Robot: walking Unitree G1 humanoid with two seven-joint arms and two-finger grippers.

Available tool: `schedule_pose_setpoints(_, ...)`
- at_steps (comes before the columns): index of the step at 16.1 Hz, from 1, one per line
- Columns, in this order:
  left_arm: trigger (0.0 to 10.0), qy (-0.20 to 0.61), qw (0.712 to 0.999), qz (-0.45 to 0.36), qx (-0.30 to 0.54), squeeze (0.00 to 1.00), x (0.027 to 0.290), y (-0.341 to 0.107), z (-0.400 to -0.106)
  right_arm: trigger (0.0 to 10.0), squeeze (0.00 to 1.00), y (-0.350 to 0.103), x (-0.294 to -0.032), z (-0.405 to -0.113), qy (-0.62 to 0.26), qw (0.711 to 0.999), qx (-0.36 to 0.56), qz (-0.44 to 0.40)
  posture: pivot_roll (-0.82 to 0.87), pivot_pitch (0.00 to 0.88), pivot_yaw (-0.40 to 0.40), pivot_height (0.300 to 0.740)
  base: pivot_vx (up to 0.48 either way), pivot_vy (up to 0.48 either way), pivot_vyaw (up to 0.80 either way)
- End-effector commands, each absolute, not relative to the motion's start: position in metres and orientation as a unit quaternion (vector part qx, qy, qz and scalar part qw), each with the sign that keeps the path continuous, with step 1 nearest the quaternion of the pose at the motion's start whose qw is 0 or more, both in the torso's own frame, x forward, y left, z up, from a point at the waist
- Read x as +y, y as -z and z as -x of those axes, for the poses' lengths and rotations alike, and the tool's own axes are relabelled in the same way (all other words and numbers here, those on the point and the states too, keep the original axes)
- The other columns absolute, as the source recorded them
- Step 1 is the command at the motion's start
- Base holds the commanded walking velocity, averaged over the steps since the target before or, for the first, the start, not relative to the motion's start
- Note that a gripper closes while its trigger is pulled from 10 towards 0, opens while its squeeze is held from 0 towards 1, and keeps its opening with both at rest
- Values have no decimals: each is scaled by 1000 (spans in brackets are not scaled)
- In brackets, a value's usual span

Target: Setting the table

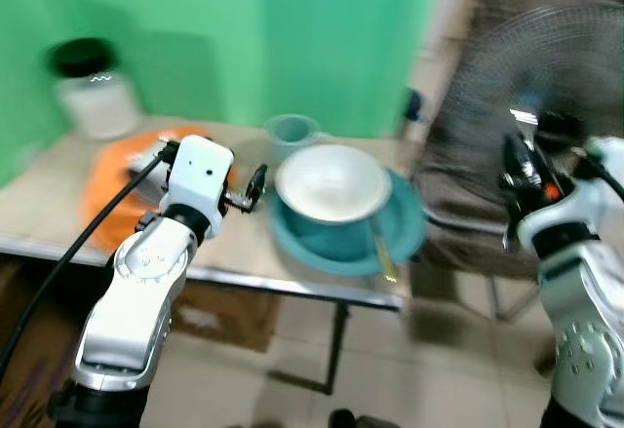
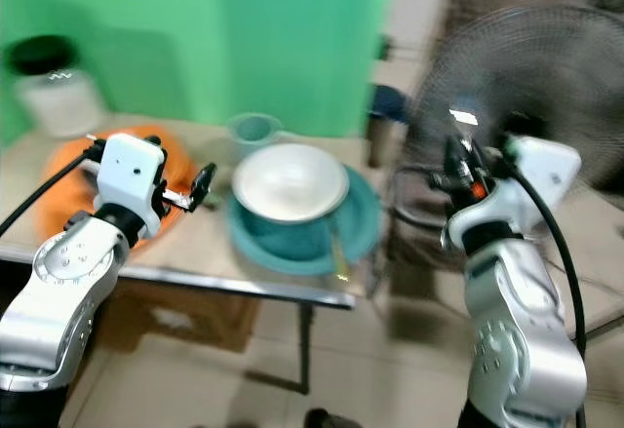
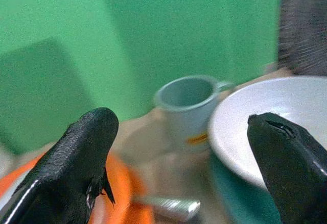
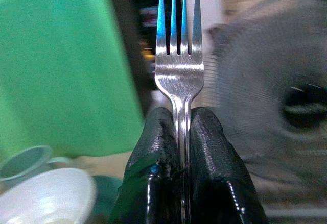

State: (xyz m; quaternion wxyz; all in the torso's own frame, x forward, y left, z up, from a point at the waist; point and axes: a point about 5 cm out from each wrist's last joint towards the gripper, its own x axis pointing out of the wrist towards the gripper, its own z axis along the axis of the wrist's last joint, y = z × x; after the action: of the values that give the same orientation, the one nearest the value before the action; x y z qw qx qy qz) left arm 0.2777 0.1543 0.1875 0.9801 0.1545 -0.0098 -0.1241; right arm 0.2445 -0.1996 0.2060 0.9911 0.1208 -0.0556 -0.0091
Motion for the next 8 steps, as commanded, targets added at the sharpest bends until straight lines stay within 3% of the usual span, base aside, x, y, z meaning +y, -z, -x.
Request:
schedule_pose_setpoints(1, 10000, 119, 980, -157, -26, 0, 154, -194, -279, 10000, 0, -214, -198, -241, 7, 989, -77, -126, 25, 0, -35, 740, 0, 0, -800)
schedule_pose_setpoints(8, 10000, 124, 980, -154, -36, 0, 151, -199, -284, 10000, 0, -203, -194, -241, 41, 994, -45, -87, 15, 0, -27, 740, 0, 0, -779)
